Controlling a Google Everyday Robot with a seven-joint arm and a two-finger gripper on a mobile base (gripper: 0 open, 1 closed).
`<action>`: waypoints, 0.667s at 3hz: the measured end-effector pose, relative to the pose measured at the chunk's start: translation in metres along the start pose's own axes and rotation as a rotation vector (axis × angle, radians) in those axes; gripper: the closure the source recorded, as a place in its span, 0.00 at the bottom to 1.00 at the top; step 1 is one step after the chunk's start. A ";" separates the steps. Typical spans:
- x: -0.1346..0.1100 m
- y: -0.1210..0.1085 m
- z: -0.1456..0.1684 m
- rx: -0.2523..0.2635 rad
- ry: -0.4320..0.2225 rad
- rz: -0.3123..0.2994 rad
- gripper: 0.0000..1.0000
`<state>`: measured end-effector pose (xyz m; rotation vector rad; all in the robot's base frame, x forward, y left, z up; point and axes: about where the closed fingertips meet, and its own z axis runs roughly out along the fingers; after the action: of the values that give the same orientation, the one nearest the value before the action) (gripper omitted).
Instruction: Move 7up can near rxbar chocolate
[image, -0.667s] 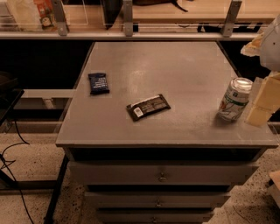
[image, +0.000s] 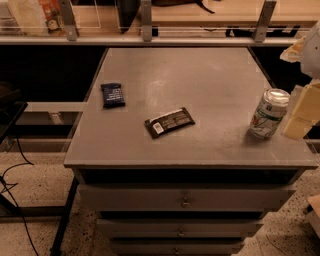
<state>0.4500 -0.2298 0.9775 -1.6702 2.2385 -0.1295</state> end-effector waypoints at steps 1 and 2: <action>0.009 -0.028 0.020 0.020 0.011 0.032 0.00; 0.017 -0.051 0.050 0.018 0.013 0.053 0.00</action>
Offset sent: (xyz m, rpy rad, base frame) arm 0.0957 -0.0395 -0.0653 0.0096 0.0023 -0.0842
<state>0.5089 -0.2549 0.9415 -1.6041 2.2818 -0.1476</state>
